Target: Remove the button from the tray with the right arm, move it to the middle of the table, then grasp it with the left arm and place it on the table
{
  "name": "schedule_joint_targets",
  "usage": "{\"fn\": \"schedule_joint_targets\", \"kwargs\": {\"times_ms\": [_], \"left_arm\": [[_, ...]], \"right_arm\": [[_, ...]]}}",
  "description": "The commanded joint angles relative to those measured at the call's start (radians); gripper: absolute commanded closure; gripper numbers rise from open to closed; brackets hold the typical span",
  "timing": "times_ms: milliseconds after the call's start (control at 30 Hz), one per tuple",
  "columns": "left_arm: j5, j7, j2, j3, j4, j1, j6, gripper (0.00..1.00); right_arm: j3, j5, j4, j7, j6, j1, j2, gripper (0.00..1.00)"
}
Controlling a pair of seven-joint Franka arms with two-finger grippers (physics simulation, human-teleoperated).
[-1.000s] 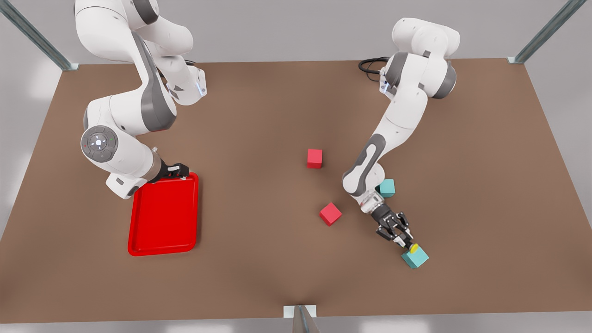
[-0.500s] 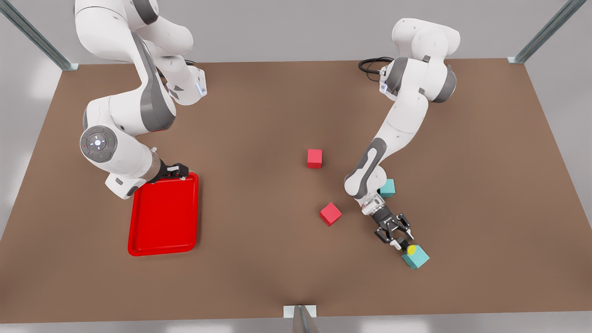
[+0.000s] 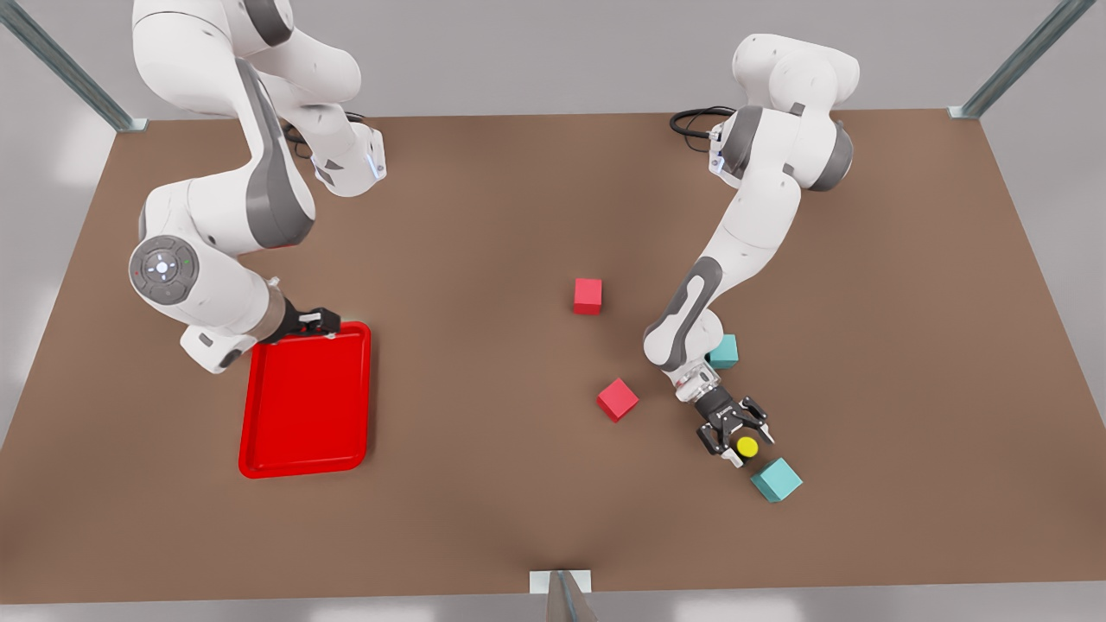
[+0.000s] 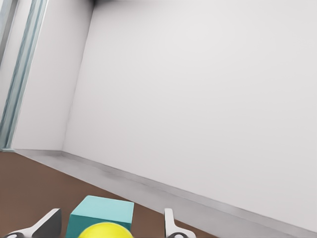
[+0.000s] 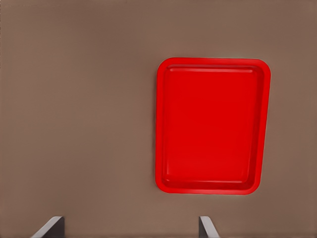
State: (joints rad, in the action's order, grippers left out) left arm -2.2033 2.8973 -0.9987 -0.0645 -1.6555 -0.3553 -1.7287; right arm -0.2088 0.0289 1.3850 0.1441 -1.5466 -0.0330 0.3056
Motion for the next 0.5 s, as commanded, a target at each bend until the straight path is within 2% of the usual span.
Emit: {"fn": "schedule_joint_targets", "kwargs": {"times_ms": [0,200,233,300,367,400,467], "left_arm": [[-0.003,0.287,0.0,0.0,0.002,0.001,-0.011,0.0],[-0.03,0.284,0.011,0.0,0.003,0.013,-0.025,0.0],[-0.029,0.283,0.018,0.0,0.002,0.012,-0.025,0.0],[-0.029,0.278,0.034,0.0,0.002,0.009,-0.04,0.0],[-0.029,0.241,0.063,0.0,-0.001,0.009,-0.078,0.0],[-0.027,0.188,0.077,0.0,-0.004,0.009,-0.092,0.0],[0.019,-0.01,0.169,0.0,-0.061,0.012,-0.172,0.0]], "right_arm": [[-0.004,-0.003,-0.001,0.0,0.0,-0.005,-0.005,0.0],[-0.014,0.048,-0.049,0.012,0.036,-0.159,-0.005,0.0],[-0.014,0.13,-0.046,0.012,0.036,-0.163,-0.005,0.0],[-0.006,0.134,-0.056,0.014,0.036,-0.102,-0.008,0.0],[-0.009,0.046,-0.119,0.002,0.028,-0.038,-0.006,0.0],[-0.008,0.049,-0.119,0.006,-0.026,-0.036,0.001,0.0],[-0.011,0.046,-0.121,0.006,-0.041,-0.024,-0.006,0.0]]}}
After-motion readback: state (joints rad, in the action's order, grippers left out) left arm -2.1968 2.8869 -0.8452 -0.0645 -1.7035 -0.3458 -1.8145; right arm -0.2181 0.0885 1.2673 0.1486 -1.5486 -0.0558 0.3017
